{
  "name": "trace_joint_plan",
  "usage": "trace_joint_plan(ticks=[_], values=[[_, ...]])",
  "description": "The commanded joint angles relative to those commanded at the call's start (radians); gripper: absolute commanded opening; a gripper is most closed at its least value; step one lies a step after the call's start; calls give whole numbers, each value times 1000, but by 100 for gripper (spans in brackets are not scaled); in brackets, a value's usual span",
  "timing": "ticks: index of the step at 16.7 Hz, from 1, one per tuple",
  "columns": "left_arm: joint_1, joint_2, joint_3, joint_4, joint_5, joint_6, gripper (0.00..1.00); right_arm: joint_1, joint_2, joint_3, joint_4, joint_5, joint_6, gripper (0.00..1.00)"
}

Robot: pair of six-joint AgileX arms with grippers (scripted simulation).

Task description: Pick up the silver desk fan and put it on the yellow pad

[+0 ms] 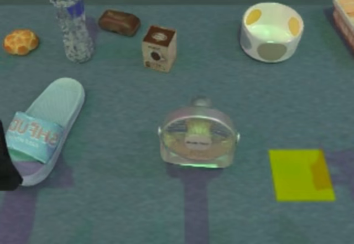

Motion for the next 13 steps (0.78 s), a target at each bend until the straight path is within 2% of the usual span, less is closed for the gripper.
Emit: trace_joint_plan(ticks=[4, 13], values=[[0, 0, 0, 0, 0, 0, 100, 113, 344, 341, -251, 2, -113, 100], [0, 0, 0, 0, 0, 0, 100, 416, 1351, 1346, -913, 7, -413, 100]])
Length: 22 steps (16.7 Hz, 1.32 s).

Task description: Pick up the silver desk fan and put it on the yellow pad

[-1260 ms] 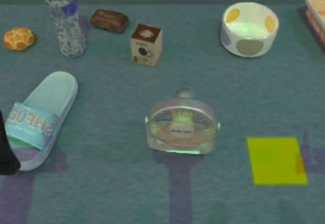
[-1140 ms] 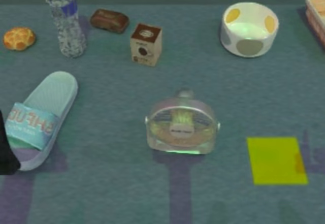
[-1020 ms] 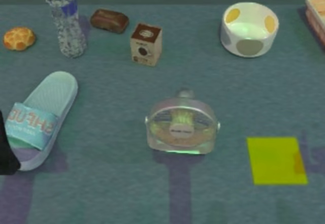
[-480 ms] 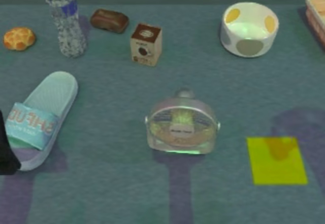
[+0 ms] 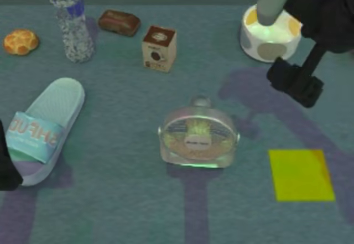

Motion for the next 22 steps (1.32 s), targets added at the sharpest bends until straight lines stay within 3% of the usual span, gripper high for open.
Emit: trace_joint_plan(ticks=[5, 10, 18, 22], values=[[0, 0, 0, 0, 0, 0, 100, 139, 460, 474, -300, 1, -136, 100], [0, 0, 0, 0, 0, 0, 100, 219, 706, 739, -471, 2, -215, 100], [0, 0, 0, 0, 0, 0, 100, 225, 734, 767, -489, 2, -226, 100], [0, 0, 0, 0, 0, 0, 100, 229, 715, 656, -397, 2, -227, 100]])
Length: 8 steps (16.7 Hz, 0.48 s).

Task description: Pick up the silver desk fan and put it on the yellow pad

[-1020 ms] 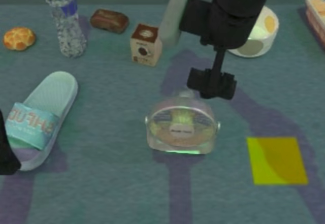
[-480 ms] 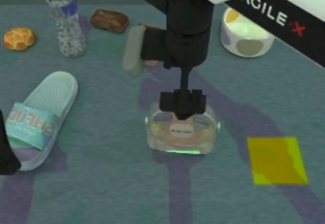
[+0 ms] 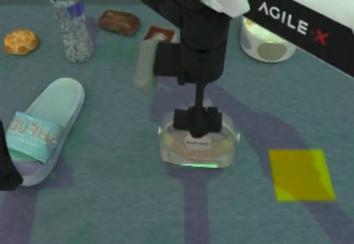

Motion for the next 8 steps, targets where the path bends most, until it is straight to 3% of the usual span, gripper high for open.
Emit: trace_joint_plan(ticks=[4, 8], values=[[0, 0, 0, 0, 0, 0, 100, 2, -21, -142, 118, 0, 2, 100], [0, 0, 0, 0, 0, 0, 100, 2, -23, -157, 133, 0, 2, 100]])
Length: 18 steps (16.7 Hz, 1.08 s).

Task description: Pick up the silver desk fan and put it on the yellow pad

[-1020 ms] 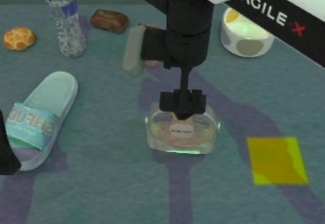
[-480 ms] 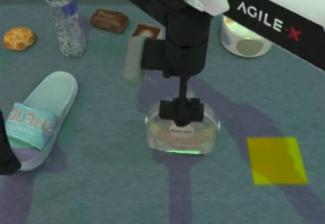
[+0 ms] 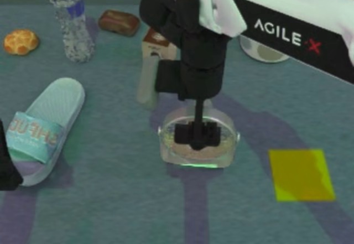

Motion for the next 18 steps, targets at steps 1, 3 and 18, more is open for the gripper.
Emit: trace_joint_plan(ticks=[1, 3, 18], values=[[0, 0, 0, 0, 0, 0, 100, 0, 0, 0, 0, 0, 0, 100], [0, 0, 0, 0, 0, 0, 100, 0, 0, 0, 0, 0, 0, 85], [0, 0, 0, 0, 0, 0, 100, 0, 0, 0, 0, 0, 0, 0]])
